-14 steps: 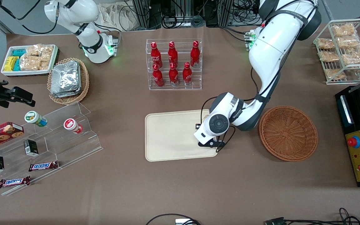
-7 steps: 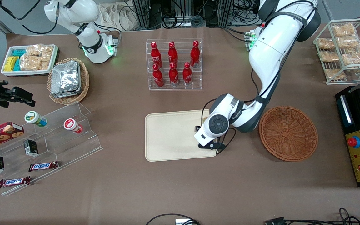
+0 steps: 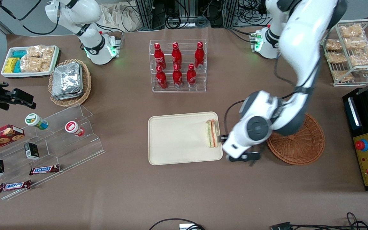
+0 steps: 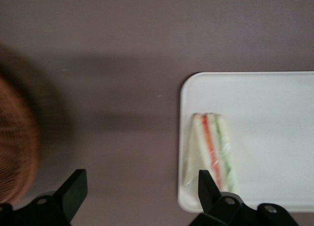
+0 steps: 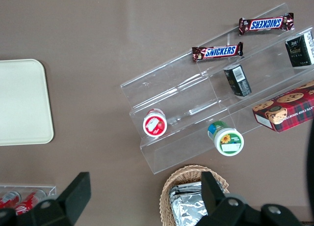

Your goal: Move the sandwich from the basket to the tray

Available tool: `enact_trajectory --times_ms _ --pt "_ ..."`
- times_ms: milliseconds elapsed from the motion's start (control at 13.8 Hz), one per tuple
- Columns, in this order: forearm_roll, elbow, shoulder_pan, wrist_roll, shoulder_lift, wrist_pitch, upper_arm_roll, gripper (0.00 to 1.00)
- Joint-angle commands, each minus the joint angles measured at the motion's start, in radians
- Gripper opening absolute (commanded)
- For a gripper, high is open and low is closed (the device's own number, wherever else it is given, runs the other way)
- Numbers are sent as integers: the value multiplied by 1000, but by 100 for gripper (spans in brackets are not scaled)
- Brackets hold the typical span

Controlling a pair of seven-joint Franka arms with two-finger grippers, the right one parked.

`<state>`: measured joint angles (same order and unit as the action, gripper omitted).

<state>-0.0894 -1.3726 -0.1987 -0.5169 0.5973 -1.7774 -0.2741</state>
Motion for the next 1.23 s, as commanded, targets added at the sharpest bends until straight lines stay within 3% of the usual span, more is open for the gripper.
enact_trajectory --times_ms 0,362,651,1158 --pt "0 -40 92 127 -157 181 -4 100" --pt "-10 -33 313 429 -367 352 -1 100" --pt "-13 -45 444 610 -438 415 1 100" --pt "8 -115 456 575 -478 429 -7 100"
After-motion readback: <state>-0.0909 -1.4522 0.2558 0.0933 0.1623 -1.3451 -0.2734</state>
